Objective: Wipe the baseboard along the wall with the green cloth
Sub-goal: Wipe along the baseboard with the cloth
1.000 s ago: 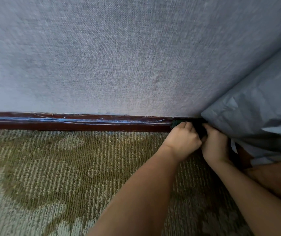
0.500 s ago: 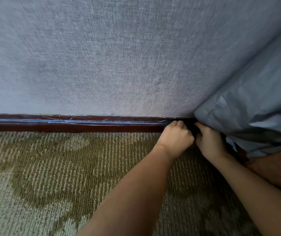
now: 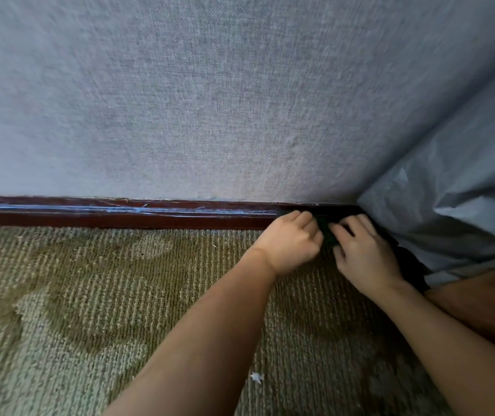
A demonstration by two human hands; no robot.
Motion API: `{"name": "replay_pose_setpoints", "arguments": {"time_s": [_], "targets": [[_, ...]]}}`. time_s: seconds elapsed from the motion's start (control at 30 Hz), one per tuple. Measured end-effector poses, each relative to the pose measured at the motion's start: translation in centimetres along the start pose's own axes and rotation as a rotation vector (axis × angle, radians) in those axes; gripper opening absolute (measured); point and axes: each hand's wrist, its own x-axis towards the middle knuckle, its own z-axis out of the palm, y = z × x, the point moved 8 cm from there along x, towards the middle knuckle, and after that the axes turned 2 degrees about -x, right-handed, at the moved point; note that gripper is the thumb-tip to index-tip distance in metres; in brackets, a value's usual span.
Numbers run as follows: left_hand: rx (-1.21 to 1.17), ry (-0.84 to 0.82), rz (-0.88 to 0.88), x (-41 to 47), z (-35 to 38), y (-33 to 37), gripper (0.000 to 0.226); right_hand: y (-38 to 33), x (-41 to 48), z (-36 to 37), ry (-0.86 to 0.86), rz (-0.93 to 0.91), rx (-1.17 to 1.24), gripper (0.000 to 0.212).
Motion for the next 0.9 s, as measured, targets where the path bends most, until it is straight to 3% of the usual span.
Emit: {"name": "replay_pose_setpoints", "arguments": {"time_s": [0.13, 0.47, 0.6, 0.9], "targets": [[-0.055, 0.047, -0.105, 1.8, -1.5, 0.1, 0.043, 1.7, 1.3, -2.1, 0.023, 0.014, -0.074, 0.031], [-0.060, 0.022, -0.085, 1.9, -0.7, -0.2, 0.037, 2.2, 0.9, -1.3, 0.137, -0.012, -0.055, 0.034], [-0.006, -0.012, -0.103, 1.2, 0.0, -1.4, 0.039, 0.7, 2.0, -0.7, 0.205, -0.066, -0.048, 0.020], [-0.018, -0.004, -0.071, 1.0, 0.6, -1.6, 0.035, 0.5, 2.3, 0.3, 0.253, -0.013, -0.023, 0.031]]}}
